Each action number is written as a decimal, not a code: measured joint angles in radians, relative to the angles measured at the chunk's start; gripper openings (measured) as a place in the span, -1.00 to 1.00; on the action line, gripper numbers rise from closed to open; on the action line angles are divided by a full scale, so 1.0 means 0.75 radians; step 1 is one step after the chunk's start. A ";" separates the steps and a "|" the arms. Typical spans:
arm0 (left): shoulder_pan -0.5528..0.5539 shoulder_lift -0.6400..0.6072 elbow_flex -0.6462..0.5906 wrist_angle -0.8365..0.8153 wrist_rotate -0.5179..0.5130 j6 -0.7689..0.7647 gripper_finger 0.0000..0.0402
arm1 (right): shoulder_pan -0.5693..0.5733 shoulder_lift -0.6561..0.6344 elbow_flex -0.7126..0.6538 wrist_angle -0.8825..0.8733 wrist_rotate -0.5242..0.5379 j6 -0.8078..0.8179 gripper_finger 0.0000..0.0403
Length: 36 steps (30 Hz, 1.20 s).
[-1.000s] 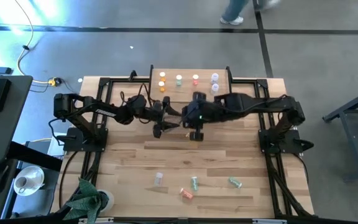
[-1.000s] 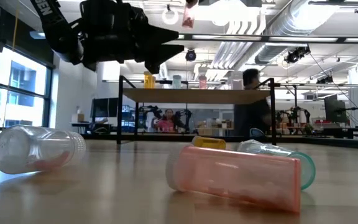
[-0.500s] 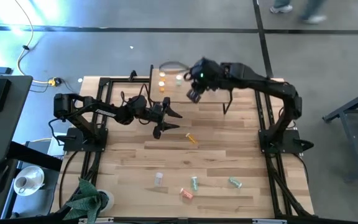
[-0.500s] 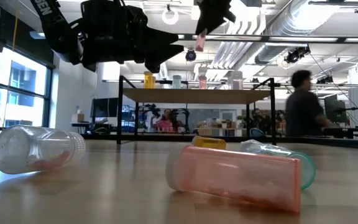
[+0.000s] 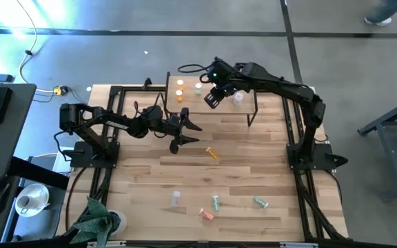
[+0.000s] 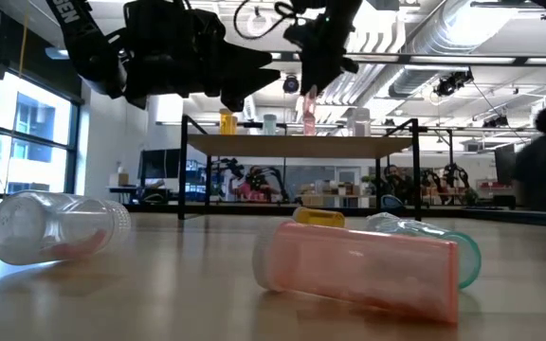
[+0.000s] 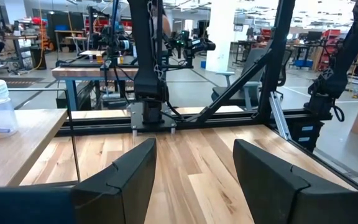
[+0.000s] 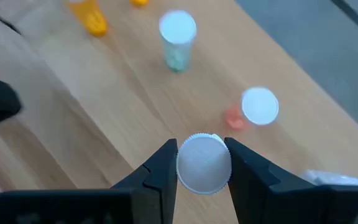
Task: Pick and place medicine bottles onto shelf by color
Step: Put the pink pill bottle on the shelf aligned with the pink pill bottle
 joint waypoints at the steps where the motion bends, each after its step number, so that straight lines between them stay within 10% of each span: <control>1: 0.000 0.000 0.000 0.000 0.000 0.000 0.01 | -0.001 0.008 0.000 -0.013 -0.003 0.006 -0.50; 36: 0.000 0.000 -0.001 -0.029 -0.001 0.001 0.01 | 0.016 0.100 -0.043 -0.016 0.071 0.063 -0.50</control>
